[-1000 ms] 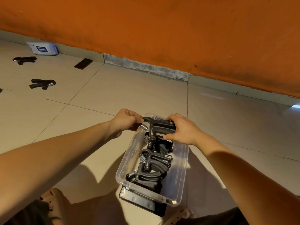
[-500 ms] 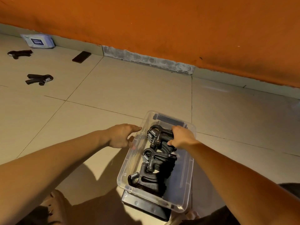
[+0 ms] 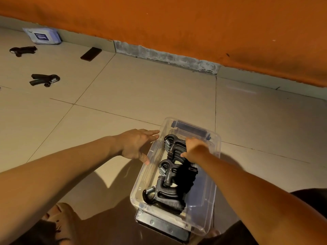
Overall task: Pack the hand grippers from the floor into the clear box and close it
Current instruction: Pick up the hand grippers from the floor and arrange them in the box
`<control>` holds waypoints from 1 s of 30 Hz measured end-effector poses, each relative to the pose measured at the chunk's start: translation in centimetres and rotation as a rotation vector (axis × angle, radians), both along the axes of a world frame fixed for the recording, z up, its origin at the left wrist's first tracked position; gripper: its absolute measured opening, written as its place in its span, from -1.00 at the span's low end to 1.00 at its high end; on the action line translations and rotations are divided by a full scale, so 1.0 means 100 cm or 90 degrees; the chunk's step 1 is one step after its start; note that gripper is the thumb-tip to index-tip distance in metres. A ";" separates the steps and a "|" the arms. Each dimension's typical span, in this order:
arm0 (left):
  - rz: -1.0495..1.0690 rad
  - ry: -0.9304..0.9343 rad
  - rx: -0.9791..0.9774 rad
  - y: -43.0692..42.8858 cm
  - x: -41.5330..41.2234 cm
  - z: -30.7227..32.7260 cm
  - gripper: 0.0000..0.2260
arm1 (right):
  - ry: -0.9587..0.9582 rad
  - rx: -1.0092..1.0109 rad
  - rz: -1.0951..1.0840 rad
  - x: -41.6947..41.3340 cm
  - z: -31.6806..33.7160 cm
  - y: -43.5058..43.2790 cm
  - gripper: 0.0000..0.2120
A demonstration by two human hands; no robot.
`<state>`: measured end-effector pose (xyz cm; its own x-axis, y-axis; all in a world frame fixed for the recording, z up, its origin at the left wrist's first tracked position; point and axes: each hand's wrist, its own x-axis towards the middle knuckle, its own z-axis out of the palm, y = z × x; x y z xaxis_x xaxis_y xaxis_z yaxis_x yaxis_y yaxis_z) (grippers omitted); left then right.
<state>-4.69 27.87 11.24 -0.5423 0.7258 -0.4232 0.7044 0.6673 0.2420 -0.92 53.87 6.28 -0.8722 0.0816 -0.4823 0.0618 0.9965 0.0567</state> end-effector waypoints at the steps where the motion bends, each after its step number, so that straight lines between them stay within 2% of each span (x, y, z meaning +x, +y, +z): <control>1: 0.003 -0.004 0.002 0.001 -0.001 0.001 0.01 | 0.002 0.002 0.000 0.000 0.000 0.000 -0.35; 10: 0.022 -0.043 0.015 0.000 0.000 0.001 0.01 | -0.001 0.036 -0.034 0.005 0.004 -0.005 -0.24; 14: 0.007 -0.017 0.006 0.002 0.002 0.008 0.00 | 0.054 0.010 -0.050 0.009 0.020 -0.003 -0.33; 17: 0.025 -0.013 0.015 0.001 0.006 0.010 -0.04 | 0.123 -0.064 -0.074 0.011 0.041 -0.007 -0.49; 21: 0.146 -0.100 0.095 -0.012 0.009 0.014 -0.12 | 0.232 -0.191 -0.128 0.017 0.072 -0.019 -0.71; 24: 0.222 -0.116 0.152 -0.028 0.004 0.035 -0.22 | 0.312 -0.244 -0.168 0.023 0.091 -0.034 -0.77; 30: 0.259 -0.113 0.221 -0.083 0.010 0.110 -0.43 | 0.407 -0.383 -0.232 0.028 0.140 -0.096 -0.80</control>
